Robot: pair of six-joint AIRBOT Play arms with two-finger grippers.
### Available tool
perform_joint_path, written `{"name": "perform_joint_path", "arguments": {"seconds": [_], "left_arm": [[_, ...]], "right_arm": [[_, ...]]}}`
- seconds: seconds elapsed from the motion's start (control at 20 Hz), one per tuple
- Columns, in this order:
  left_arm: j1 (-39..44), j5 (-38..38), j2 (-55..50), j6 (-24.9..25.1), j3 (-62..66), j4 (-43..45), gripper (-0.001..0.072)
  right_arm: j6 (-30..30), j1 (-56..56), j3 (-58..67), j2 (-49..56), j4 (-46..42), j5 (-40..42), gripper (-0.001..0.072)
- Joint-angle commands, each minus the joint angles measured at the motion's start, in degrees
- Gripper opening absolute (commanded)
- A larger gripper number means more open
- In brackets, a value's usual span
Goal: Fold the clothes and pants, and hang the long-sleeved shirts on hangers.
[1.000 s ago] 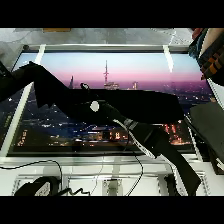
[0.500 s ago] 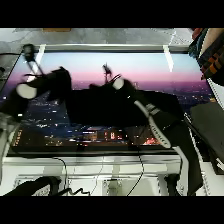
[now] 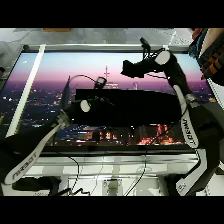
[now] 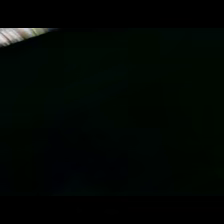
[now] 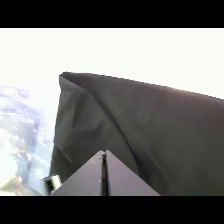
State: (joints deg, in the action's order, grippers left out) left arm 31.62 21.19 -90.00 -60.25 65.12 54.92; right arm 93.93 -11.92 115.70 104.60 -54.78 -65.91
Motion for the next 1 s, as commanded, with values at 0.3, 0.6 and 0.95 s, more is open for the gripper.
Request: {"name": "perform_joint_path", "arguments": {"seconds": [0.3, 0.6, 0.95], "left_arm": [[-10.8, 9.8, 6.9, -3.4, 0.0, 0.1, 0.0646], [-36.1, 32.2, 10.4, -2.5, -0.1, 0.1, 0.0643], [-42.7, 36.9, -3.5, 2.9, -0.1, -8.5, 0.0642]], "right_arm": [[-2.1, 1.7, 0.0, -2.0, -7.9, -4.4, 0.0019], [-2.1, 1.7, 0.0, -2.0, -12.5, -6.5, 0.0019], [-2.0, 1.4, 0.0, -2.0, -12.1, -4.8, 0.0019]]}}
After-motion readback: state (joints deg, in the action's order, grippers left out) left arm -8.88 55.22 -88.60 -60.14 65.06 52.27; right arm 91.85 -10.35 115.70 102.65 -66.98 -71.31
